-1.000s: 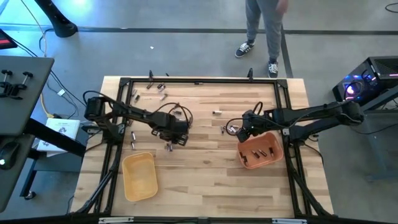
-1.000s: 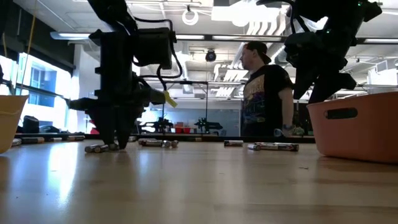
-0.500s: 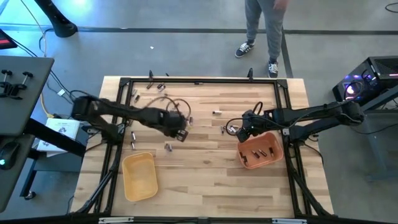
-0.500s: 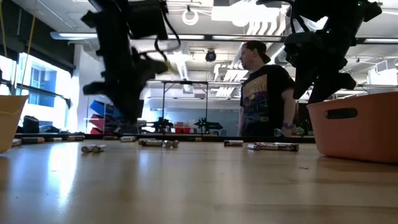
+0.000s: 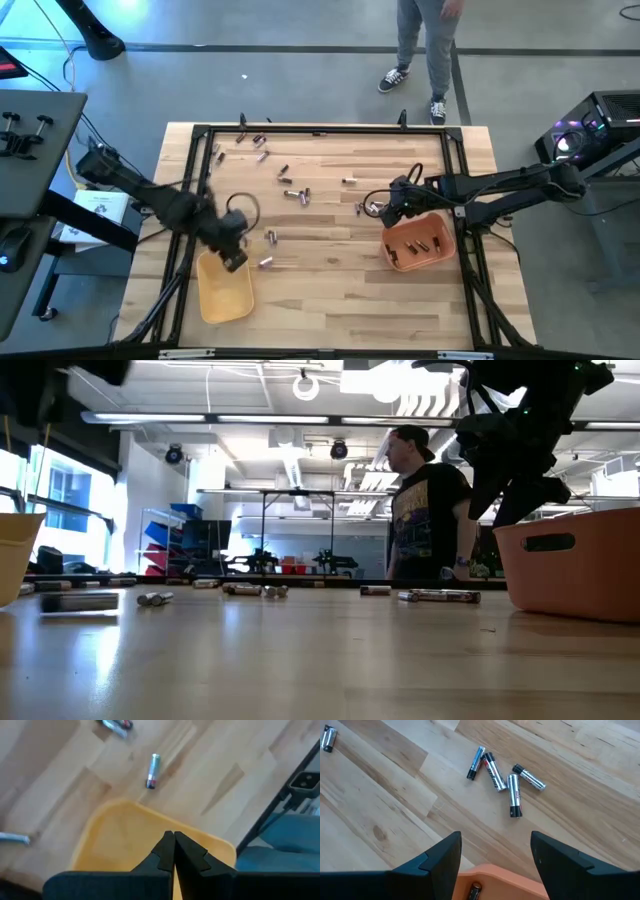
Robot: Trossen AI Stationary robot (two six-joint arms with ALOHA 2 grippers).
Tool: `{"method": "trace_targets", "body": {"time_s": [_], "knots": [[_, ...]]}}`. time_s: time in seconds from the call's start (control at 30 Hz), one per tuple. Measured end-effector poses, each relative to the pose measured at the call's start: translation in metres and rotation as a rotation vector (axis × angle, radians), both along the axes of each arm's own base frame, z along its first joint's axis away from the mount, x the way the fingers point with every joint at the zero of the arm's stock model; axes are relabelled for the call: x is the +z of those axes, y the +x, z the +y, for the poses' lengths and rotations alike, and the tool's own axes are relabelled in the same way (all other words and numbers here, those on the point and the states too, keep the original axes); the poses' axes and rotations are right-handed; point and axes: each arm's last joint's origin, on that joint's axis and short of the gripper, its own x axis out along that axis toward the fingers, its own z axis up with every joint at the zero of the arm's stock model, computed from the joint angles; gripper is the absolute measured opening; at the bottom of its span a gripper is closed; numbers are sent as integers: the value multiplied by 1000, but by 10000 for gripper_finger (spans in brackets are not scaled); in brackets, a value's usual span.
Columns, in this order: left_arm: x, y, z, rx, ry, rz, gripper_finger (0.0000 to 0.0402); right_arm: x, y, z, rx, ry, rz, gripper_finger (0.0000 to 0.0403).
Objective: Sort batteries
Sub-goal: Put the silver battery into the yellow bin
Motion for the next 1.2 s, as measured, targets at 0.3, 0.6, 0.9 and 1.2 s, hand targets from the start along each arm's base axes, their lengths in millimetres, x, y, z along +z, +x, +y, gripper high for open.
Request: {"method": "trace_targets", "body": {"time_s": [0.3, 0.6, 0.9, 1.2], "knots": [[-16, 11, -24, -48, 56, 9, 12, 2, 4, -7, -40, -19, -49, 232], [-40, 63, -42, -276, -109, -122, 128, 5, 9, -8, 92, 20, -99, 232], [-60, 118, -89, -575, -42, -111, 195, 4, 9, 18, 147, 137, -107, 232], [-91, 124, -144, -1056, 251, -385, 40, 7, 0, 77, 34, 207, -174, 232]]}}
